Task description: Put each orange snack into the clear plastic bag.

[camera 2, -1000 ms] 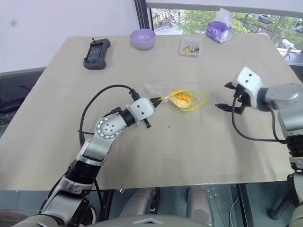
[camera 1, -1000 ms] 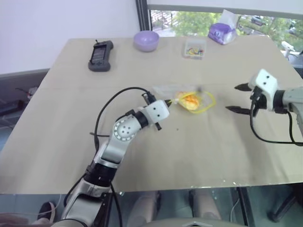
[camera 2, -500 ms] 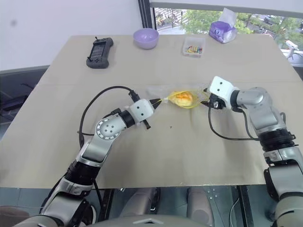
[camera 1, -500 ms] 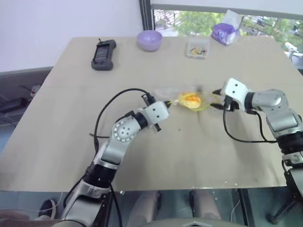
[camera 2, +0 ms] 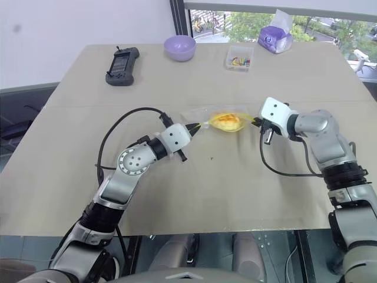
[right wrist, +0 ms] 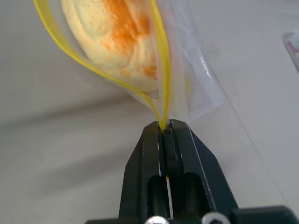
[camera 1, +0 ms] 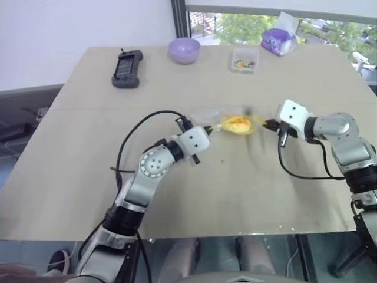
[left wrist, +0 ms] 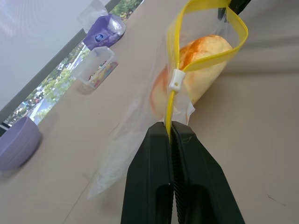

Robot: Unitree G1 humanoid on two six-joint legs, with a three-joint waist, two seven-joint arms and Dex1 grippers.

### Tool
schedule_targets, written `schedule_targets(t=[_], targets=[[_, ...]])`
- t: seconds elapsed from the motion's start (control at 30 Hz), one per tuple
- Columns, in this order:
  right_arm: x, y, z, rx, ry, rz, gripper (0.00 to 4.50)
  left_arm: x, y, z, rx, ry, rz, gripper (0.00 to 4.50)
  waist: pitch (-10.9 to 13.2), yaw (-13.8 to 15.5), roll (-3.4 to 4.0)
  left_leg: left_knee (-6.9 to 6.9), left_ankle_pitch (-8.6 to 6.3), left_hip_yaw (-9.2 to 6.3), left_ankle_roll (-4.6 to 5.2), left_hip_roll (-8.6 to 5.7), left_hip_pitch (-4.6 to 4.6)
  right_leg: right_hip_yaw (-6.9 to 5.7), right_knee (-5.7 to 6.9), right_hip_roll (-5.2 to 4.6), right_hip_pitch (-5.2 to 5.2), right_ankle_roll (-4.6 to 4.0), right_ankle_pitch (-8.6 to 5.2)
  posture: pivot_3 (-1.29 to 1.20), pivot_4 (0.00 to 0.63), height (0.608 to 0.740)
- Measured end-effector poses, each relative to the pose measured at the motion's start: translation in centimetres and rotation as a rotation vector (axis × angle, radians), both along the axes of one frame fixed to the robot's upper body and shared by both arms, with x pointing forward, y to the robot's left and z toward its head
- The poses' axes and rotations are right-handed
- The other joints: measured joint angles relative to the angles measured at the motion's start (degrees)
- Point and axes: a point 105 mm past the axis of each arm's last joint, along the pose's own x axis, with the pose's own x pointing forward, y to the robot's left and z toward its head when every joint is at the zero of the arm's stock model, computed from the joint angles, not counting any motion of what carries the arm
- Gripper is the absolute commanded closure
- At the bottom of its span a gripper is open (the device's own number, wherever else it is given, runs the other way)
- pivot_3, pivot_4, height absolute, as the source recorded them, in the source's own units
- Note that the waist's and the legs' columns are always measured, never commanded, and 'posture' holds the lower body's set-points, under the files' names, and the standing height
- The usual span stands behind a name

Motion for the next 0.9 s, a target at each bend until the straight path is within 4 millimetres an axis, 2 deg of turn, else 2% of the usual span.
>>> schedule_targets(t=[0.07,0.23,0.27,0.33,0.4,0.5,0.6,0.7,0.73,0.8,0.9], targets=[[0.3,-0.4,1.9,-0.006,-0.054,-0.004,4.47,0.6,0.4,1.6,-0.034,-0.022,0.017,4.50,0.0,0.0,0.00,0.01,0.00,0.00,0.00,0.00,0.00,0.00,0.00,0.00,0.00,0.00,0.00,0.00,0.150,0.740],[1.0,0.1,10.3,0.003,-0.308,0.015,4.47,2.2,1.0,9.8,-0.161,-0.184,0.043,4.50,0.0,-0.1,0.00,-0.04,0.00,0.01,0.00,0.01,-0.01,-0.01,-0.07,0.01,0.00,0.00,0.00,0.00,0.150,0.740],[1.1,0.2,11.6,0.013,-0.348,0.012,4.47,2.3,1.1,10.8,-0.179,-0.204,0.044,4.50,0.0,-0.1,0.00,-0.05,0.00,0.01,0.00,0.01,-0.01,-0.01,-0.10,0.01,0.00,0.00,0.00,0.00,0.150,0.740],[1.1,0.2,12.8,0.019,-0.385,0.013,4.47,2.5,1.2,11.2,-0.184,-0.211,0.048,4.50,0.0,-0.1,-0.01,-0.07,0.00,0.01,0.00,0.01,-0.01,-0.02,-0.11,0.00,0.00,0.00,0.00,0.00,0.150,0.740],[1.0,0.3,12.9,0.026,-0.396,0.023,4.47,2.8,1.3,10.1,-0.169,-0.189,0.052,4.50,0.0,-0.1,-0.01,-0.07,0.00,0.02,0.00,0.00,-0.02,-0.02,-0.11,-0.02,0.00,0.00,0.00,0.00,0.150,0.740],[0.9,0.1,11.6,0.032,-0.369,0.028,4.47,2.7,1.0,8.0,-0.139,-0.149,0.044,4.50,0.0,-0.1,-0.01,-0.06,0.00,0.02,0.00,0.00,-0.02,-0.01,-0.09,-0.02,-0.01,0.00,0.00,0.00,0.150,0.740],[0.2,0.0,8.7,0.032,-0.289,0.035,3.70,2.3,1.3,5.2,-0.128,-0.077,0.056,4.50,0.0,-0.1,0.00,-0.05,0.00,0.02,0.00,0.01,-0.02,0.00,-0.06,-0.02,-0.02,0.00,0.00,0.00,0.150,0.740],[-1.0,-1.4,5.4,0.029,-0.178,-0.007,2.04,1.3,1.2,1.7,-0.118,0.023,0.059,4.50,0.0,0.0,0.00,-0.03,0.00,0.03,0.00,0.00,-0.03,0.01,-0.04,-0.02,-0.02,0.00,0.00,0.00,0.150,0.740],[-1.2,-1.4,4.9,0.031,-0.157,-0.006,1.81,1.1,1.0,1.2,-0.125,0.040,0.057,4.50,0.0,0.1,0.00,0.00,0.00,0.02,0.00,-0.01,-0.03,0.01,-0.01,-0.02,-0.01,0.00,0.00,0.00,0.150,0.740],[-1.8,-1.1,4.5,0.036,-0.120,0.006,1.81,0.8,0.3,1.1,-0.142,0.050,0.046,4.50,0.0,0.1,0.00,0.05,0.00,0.02,0.00,0.00,-0.02,0.00,0.04,-0.01,0.00,0.00,0.00,0.00,0.150,0.740],[-3.2,0.1,5.1,0.061,-0.064,0.059,1.81,0.2,-0.8,1.8,-0.167,0.035,0.023,4.50,0.0,-0.1,0.02,0.05,0.00,0.03,0.00,0.04,0.00,0.01,0.04,0.03,0.01,0.00,0.00,0.00,0.150,0.740]])
